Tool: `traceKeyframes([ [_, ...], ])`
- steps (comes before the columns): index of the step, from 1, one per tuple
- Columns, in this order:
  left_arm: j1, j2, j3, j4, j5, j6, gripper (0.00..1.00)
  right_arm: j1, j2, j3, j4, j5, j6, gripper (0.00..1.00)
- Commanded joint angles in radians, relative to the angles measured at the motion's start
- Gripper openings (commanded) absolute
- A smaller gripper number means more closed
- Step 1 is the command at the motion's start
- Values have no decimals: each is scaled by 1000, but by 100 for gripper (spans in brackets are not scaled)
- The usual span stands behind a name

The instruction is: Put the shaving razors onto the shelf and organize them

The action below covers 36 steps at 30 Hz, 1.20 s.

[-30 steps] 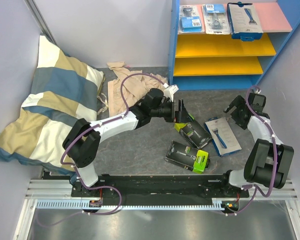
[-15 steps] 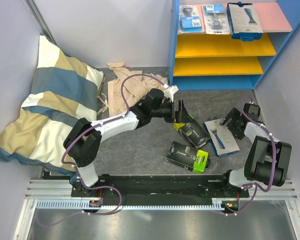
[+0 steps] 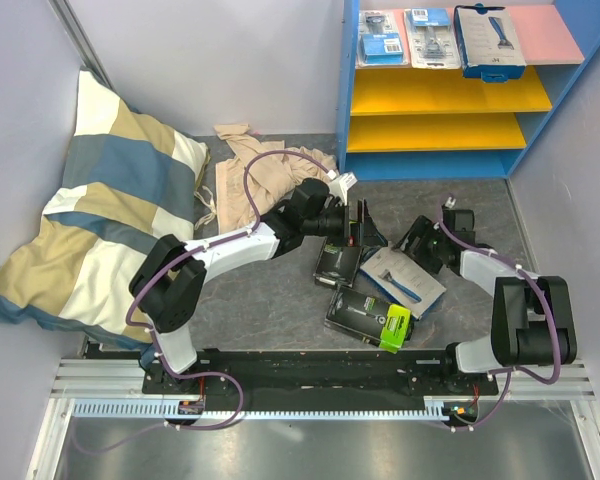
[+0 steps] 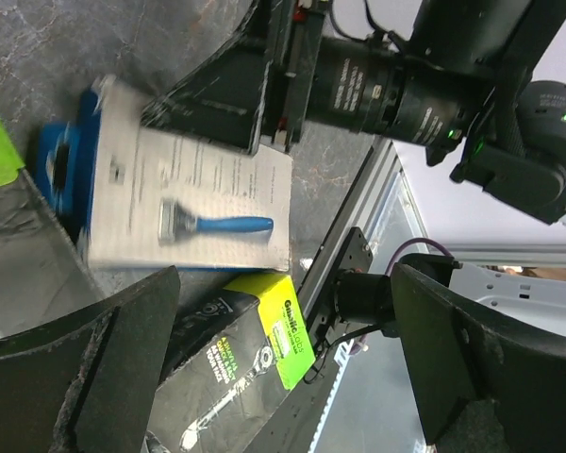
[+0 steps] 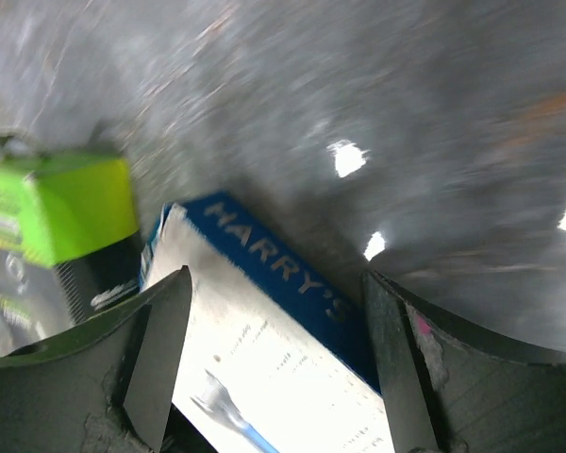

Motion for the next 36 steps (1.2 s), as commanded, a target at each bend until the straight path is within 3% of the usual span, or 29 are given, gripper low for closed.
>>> traceKeyframes([
  [1, -16, -6, 8, 6, 21, -39, 100, 82, 57, -56, -92, -51, 64, 81],
  [10, -82, 74, -37, 37, 22, -105, 100, 109, 35, -44, -118, -28, 57, 82],
  [18, -124, 123, -26, 48, 14, -112, 100, 105, -89, 19, -249, 100, 30, 84],
  [36, -197, 210, -6, -121, 22, -10, 98, -10, -46, 46, -283, 77, -34, 85],
])
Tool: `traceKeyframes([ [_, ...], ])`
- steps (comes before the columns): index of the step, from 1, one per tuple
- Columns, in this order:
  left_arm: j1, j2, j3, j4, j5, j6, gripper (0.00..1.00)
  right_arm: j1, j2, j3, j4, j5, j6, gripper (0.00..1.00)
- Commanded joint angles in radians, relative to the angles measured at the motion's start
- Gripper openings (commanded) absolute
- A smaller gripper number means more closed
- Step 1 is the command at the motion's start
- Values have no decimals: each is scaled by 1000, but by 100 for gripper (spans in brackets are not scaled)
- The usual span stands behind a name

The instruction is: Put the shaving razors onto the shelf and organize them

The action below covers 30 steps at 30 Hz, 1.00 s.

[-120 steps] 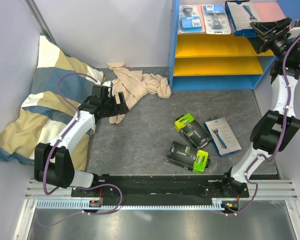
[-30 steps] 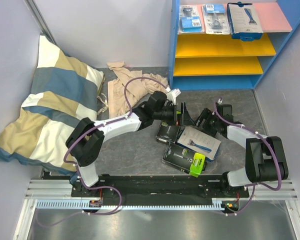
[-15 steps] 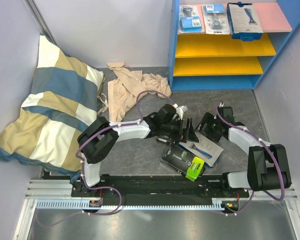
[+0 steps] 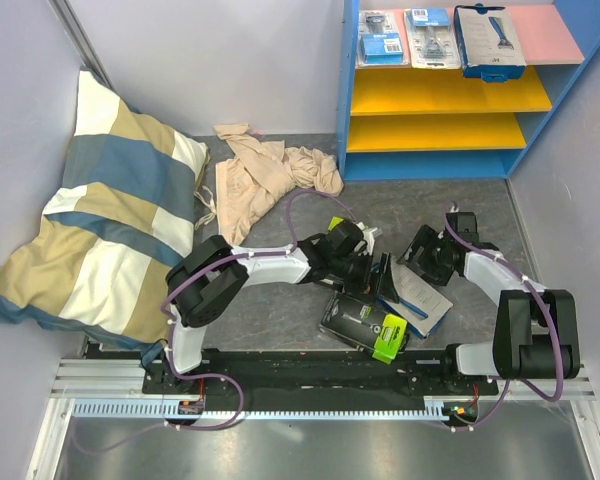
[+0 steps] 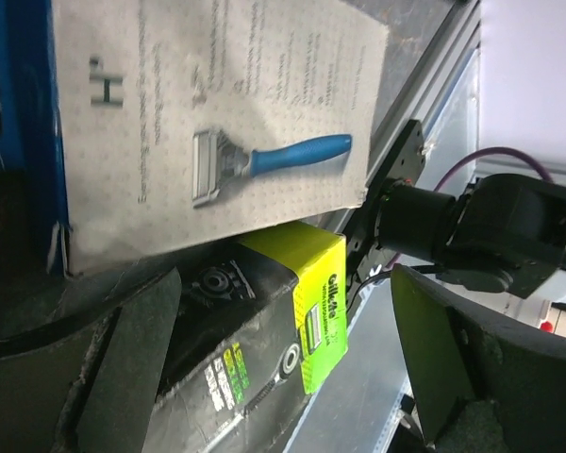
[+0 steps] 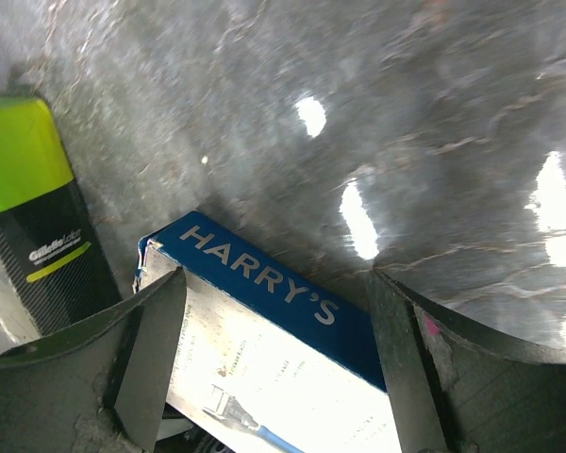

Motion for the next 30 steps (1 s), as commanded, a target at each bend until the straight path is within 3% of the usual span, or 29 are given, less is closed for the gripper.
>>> traceKeyframes([
  [1, -18, 39, 17, -50, 6, 36, 98, -31, 31, 30, -43, 31, -45, 85],
  [6, -18, 88, 74, -131, -27, 27, 99, -39, 51, 30, -41, 20, -52, 85],
  [16, 12, 281, 294, -128, -18, -82, 96, -68, 59, 57, -51, -26, -68, 85],
  [30, 205, 272, 310, -79, -69, -145, 96, -77, 154, 157, 8, -204, -21, 85],
])
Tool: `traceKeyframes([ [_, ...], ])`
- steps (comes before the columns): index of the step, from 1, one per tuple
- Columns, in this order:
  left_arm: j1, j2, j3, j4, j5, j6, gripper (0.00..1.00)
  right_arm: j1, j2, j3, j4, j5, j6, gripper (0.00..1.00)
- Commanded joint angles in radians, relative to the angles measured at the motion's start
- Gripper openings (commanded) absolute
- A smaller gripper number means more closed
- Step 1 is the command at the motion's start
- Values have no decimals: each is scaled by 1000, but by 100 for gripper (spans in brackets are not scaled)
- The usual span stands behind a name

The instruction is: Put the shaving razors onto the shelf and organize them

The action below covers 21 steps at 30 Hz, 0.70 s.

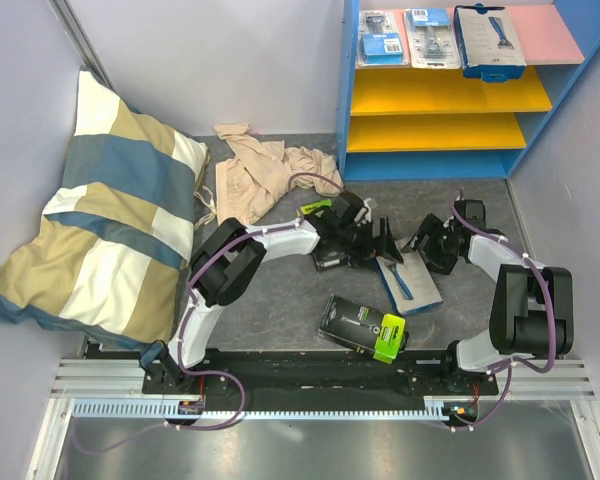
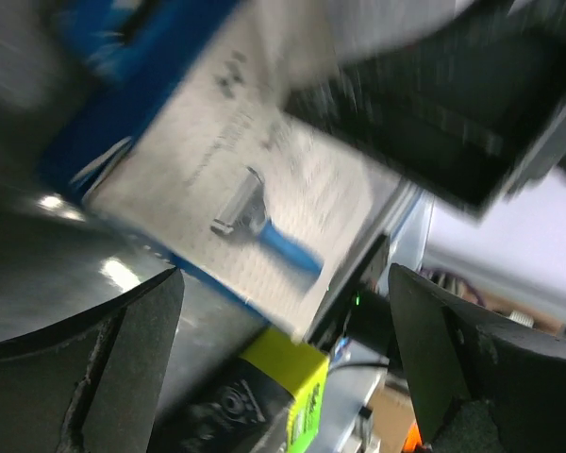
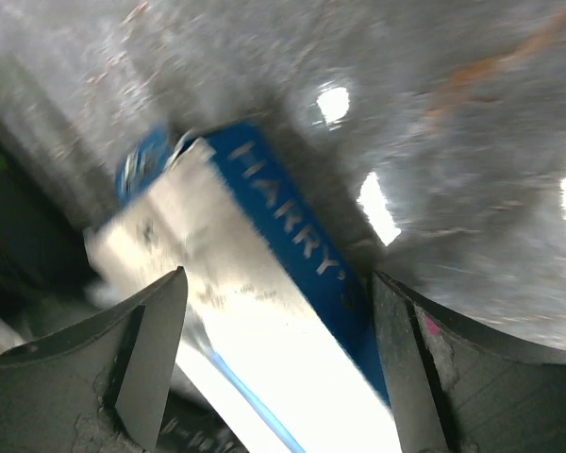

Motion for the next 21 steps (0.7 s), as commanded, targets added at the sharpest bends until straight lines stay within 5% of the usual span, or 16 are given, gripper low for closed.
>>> traceKeyframes([
  [1, 93, 46, 11, 19, -86, -14, 96, 7, 28, 41, 30, -140, 36, 85],
  [21, 30, -4, -77, -68, -43, 79, 85, 7, -25, -44, 44, -100, 8, 86],
])
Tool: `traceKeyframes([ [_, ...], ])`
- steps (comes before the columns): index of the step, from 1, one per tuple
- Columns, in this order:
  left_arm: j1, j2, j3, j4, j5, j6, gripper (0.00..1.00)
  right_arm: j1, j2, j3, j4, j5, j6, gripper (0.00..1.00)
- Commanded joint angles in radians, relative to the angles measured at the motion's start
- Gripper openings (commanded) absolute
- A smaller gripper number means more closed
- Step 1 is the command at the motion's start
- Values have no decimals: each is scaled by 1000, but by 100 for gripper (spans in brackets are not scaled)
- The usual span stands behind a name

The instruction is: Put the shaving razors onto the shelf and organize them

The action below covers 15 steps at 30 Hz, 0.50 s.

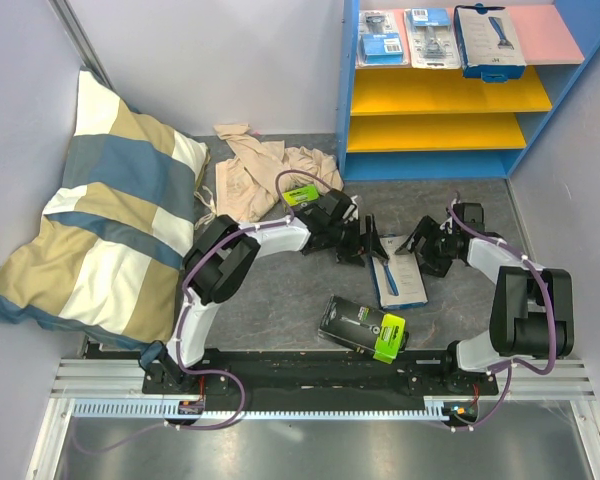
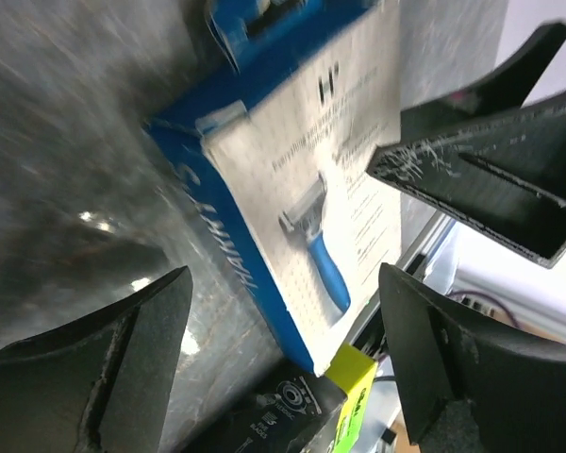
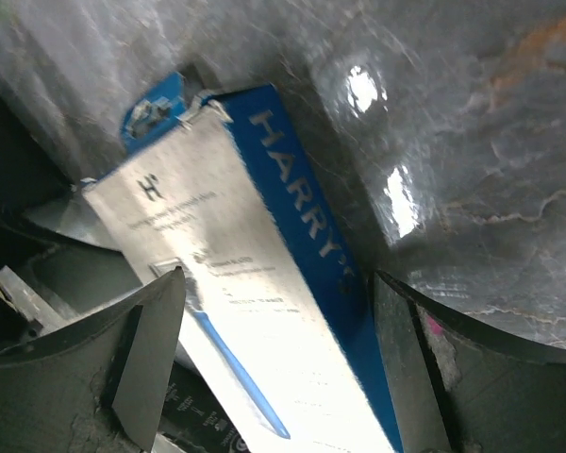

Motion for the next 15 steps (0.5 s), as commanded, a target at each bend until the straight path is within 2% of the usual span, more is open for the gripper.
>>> traceKeyframes([
  [1, -48, 34, -17, -45, 6, 1, 84, 2, -19, -29, 25, -9, -12, 86],
  [6, -79, 117, 11, -10, 12, -40, 72, 2, -20, -46, 48, -61, -20, 84],
  [7, -81, 126, 9, -1, 15, -45, 64, 2, -22, -55, 57, -72, -17, 84],
  [9, -81, 143, 6, 28, 28, -60, 58, 2, -19, -58, 68, -101, -20, 84],
  [10, -81, 144, 3, 39, 33, -60, 44, 2, -19, -61, 74, -115, -18, 84],
  [12, -81, 143, -5, 53, 41, -63, 28, 2, -16, -61, 79, -127, -20, 84],
  [13, -81, 135, -12, 83, 44, -65, 14, 2, -17, -58, 80, -130, -20, 84],
  [15, -78, 127, -17, 99, 44, -65, 6, 2, -22, -53, 80, -130, -20, 84],
])
